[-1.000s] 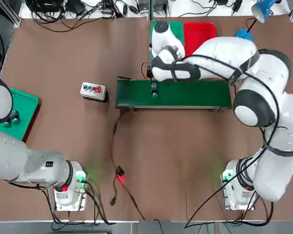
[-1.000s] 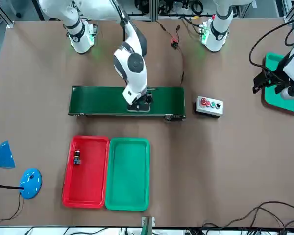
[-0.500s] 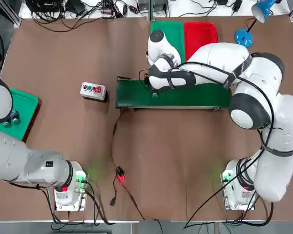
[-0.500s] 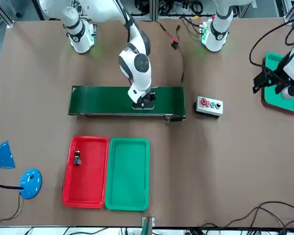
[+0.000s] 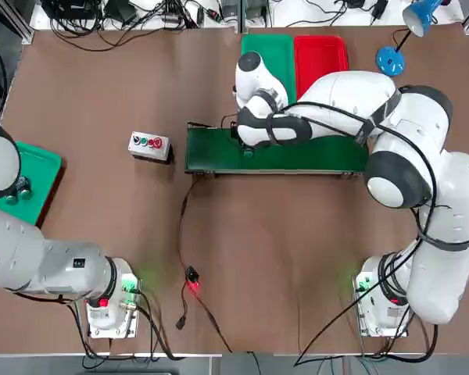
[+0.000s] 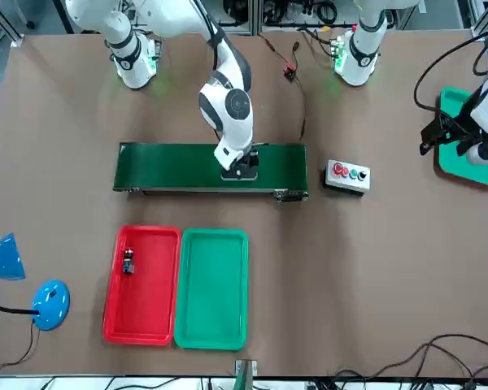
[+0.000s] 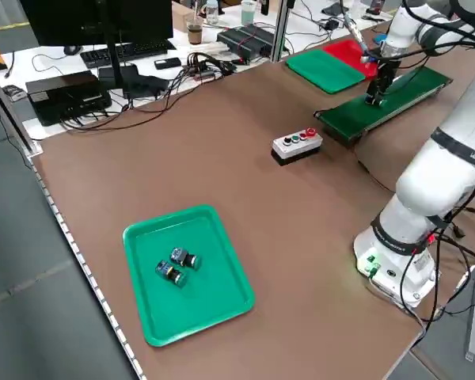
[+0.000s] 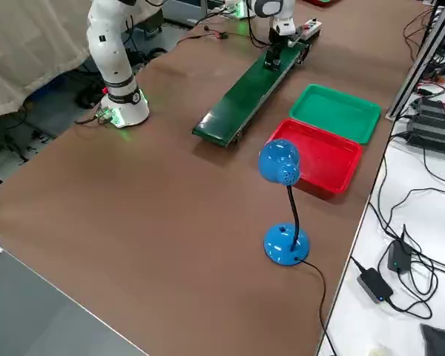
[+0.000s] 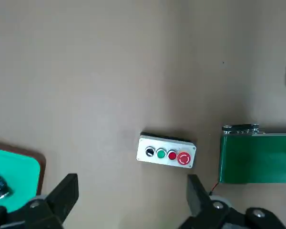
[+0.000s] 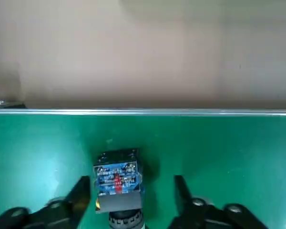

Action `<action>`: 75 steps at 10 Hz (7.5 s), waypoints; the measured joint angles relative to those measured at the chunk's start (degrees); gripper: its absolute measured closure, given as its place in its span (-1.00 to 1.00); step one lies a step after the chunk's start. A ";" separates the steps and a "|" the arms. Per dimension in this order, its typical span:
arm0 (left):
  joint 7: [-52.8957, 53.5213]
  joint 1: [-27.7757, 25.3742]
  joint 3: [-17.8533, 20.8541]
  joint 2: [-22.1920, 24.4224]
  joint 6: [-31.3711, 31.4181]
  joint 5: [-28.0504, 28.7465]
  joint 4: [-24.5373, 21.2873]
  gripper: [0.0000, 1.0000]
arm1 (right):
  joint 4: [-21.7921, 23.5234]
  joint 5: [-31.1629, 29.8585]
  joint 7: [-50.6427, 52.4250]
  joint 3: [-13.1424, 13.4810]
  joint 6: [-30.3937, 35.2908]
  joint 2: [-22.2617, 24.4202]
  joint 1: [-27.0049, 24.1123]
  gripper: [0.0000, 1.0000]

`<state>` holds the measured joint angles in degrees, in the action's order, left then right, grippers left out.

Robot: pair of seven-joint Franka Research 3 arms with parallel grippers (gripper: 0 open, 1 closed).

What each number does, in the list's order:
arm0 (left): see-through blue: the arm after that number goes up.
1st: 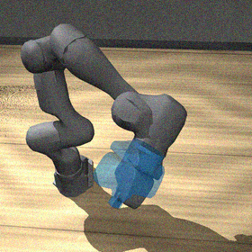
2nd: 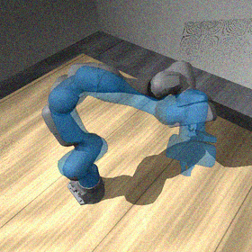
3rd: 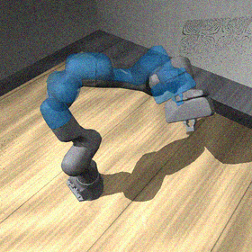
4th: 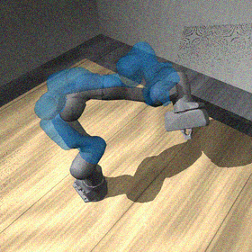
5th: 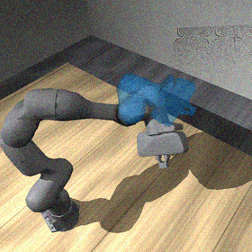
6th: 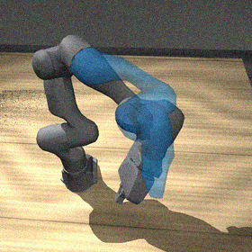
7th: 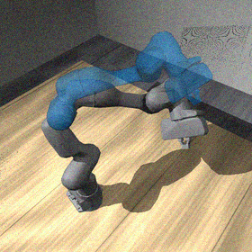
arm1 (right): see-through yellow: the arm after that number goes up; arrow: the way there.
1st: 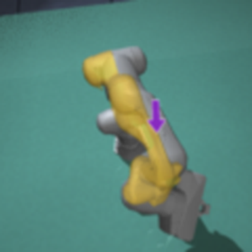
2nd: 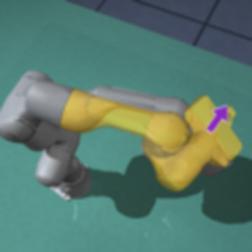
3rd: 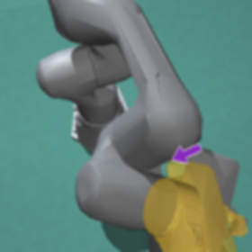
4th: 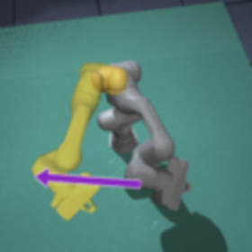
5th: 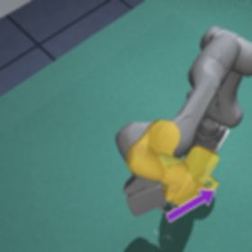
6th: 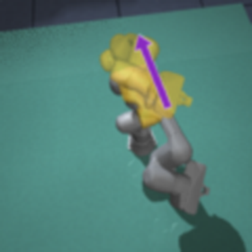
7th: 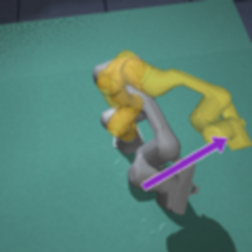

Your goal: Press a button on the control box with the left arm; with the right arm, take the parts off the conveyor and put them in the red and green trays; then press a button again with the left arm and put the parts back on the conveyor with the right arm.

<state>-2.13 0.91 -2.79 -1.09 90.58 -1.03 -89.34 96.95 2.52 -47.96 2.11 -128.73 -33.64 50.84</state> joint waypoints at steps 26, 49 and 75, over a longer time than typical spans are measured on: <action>0.00 0.00 -0.04 -0.11 0.00 0.00 0.11 -1.00 | -16.92 -4.94 10.11 1.86 -15.69 -16.30 -22.36 0.18; -0.01 0.47 -0.58 0.16 -0.28 0.00 0.56 -0.95 | -16.19 -2.19 36.84 2.22 35.99 27.56 -42.82 -0.99; -0.36 0.77 -6.63 0.95 50.31 -0.59 -54.26 0.98 | -9.32 -2.11 37.21 2.03 36.60 33.23 -44.59 -0.99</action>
<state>-2.49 1.69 -9.42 -0.14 140.89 -1.62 -143.61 87.63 0.41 -10.75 4.14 -92.13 -0.41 6.25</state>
